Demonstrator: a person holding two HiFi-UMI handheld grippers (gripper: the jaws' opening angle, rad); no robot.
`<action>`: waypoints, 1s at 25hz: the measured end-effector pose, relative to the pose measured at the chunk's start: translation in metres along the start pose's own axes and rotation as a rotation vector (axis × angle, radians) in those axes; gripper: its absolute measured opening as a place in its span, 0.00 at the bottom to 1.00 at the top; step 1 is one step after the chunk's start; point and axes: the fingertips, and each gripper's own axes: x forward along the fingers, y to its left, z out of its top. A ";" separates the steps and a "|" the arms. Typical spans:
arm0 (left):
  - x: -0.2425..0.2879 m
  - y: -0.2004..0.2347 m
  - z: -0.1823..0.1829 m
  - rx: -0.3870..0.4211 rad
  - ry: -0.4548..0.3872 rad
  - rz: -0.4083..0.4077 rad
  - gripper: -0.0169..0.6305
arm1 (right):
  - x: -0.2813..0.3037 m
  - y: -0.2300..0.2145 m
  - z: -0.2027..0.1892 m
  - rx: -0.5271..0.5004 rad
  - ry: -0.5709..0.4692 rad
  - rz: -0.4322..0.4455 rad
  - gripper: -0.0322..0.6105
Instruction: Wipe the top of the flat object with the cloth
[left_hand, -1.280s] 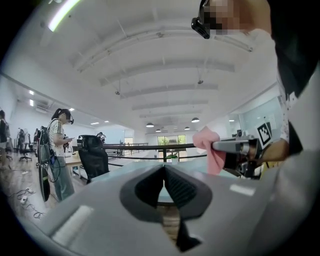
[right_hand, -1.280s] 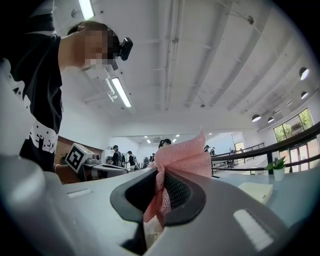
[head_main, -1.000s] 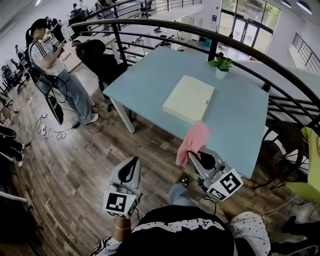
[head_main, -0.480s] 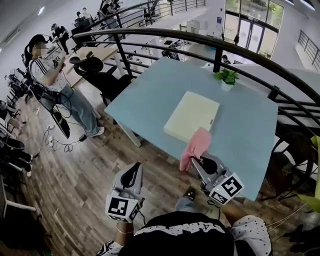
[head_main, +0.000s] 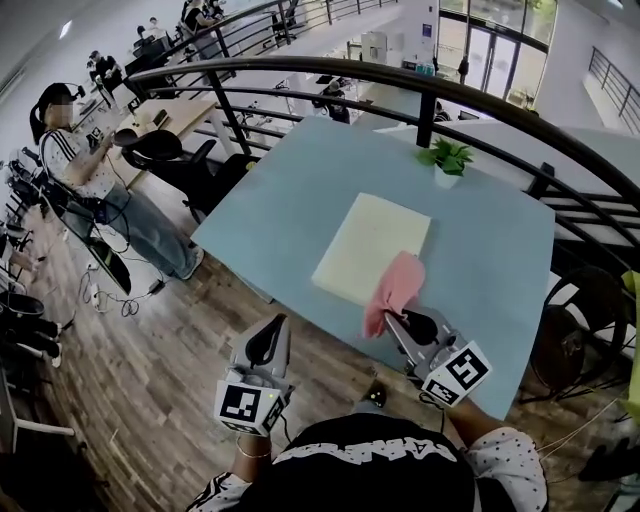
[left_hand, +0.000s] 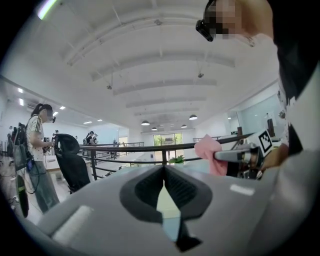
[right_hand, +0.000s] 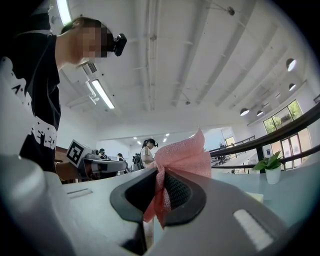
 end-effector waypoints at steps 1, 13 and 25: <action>0.009 -0.002 0.001 0.001 -0.004 -0.012 0.03 | 0.001 -0.006 0.000 -0.002 0.004 -0.003 0.09; 0.055 0.005 -0.001 -0.019 -0.005 -0.042 0.03 | 0.017 -0.048 -0.004 -0.048 0.075 -0.012 0.09; 0.146 0.031 0.014 0.009 -0.046 -0.206 0.03 | 0.060 -0.100 0.002 -0.096 0.107 -0.151 0.09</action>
